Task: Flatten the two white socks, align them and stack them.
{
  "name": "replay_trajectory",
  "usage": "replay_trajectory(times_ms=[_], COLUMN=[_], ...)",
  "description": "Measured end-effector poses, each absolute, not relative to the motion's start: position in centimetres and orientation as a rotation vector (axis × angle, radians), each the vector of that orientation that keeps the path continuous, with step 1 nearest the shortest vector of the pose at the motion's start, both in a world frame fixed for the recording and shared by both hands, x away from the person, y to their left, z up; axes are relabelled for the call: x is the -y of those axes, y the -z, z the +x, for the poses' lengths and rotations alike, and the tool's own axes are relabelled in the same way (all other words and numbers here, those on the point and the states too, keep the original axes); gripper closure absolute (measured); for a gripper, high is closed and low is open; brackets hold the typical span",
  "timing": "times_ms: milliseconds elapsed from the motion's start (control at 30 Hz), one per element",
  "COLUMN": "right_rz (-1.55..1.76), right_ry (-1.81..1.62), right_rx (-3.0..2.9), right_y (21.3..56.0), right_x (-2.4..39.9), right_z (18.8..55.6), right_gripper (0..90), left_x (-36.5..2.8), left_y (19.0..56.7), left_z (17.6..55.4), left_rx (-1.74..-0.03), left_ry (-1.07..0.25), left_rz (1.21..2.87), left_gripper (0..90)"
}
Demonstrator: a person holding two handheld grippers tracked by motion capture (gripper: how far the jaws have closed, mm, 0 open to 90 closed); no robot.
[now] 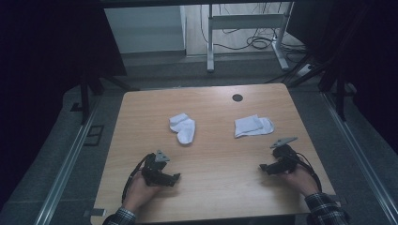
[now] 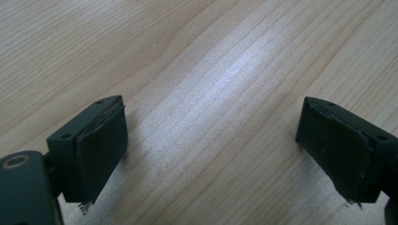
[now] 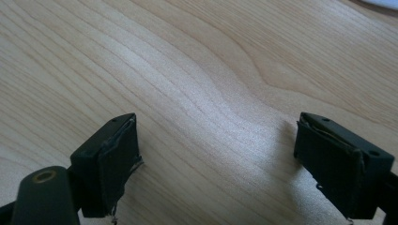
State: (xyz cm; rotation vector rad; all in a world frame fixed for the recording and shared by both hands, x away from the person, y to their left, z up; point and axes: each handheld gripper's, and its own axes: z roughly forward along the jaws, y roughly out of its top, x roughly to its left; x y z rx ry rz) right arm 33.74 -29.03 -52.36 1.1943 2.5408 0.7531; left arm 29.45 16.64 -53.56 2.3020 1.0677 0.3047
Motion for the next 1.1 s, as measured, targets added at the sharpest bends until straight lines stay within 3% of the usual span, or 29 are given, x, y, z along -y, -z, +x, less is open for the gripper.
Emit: replay_trajectory(times_ms=[1100], right_rz=[1.271], right_ry=[-0.809], right_rx=[-2.519], right_y=[50.2], right_x=[29.0], right_z=[36.1], right_gripper=[28.2], left_x=[-16.6], left_y=[53.6], left_z=[29.4], left_rx=[-1.067], left_ry=[-0.307], left_rz=[2.297], left_gripper=[9.3])
